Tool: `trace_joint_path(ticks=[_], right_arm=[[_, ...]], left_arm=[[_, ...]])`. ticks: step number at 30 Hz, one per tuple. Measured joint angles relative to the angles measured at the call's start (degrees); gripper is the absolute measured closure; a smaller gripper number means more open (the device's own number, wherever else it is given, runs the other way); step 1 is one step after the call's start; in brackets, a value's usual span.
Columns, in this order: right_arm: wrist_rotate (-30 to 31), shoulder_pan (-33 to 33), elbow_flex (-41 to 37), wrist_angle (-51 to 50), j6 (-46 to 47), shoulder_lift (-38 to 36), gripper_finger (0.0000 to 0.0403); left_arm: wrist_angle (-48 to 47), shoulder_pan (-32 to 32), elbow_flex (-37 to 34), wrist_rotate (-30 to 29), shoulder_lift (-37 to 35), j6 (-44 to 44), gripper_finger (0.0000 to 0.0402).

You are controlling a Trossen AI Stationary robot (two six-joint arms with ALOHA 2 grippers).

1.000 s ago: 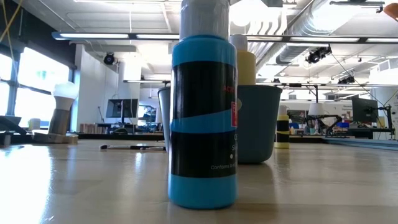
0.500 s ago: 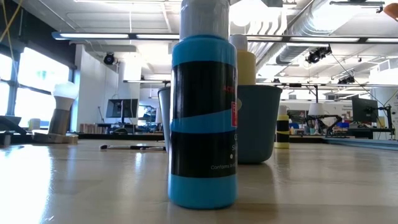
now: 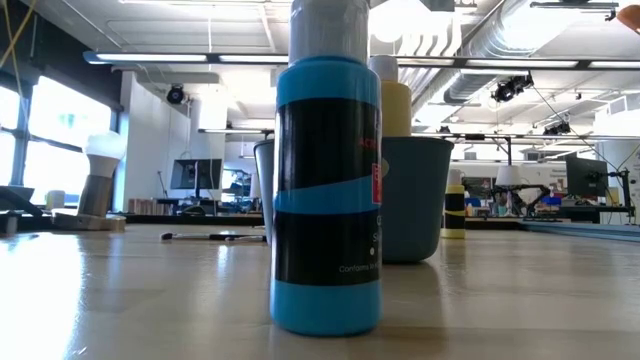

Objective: Pick & Place Paint Supplies
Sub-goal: Put the black and silver paint brush into the green cup

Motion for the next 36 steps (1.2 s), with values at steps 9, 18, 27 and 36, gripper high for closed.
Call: trace_joint_path(ticks=[9,18,27,36], right_arm=[[0.1,0.0,0.0,-0.4,2.1,0.0,0.0392],[0.2,0.0,0.0,-1.1,6.1,0.0,0.0392],[0.1,0.0,0.0,-1.4,6.1,0.0,0.035],[-0.2,0.2,0.0,-1.3,4.0,-1.2,0.027]], left_arm=[[0.0,0.0,0.0,-0.4,0.0,0.0,0.0372],[-0.3,0.0,0.0,-0.5,0.0,-0.1,0.0377],[-1.9,0.0,0.0,-0.3,0.0,-0.1,0.0383],[-2.2,0.1,0.0,0.3,0.0,-1.8,0.0384]])
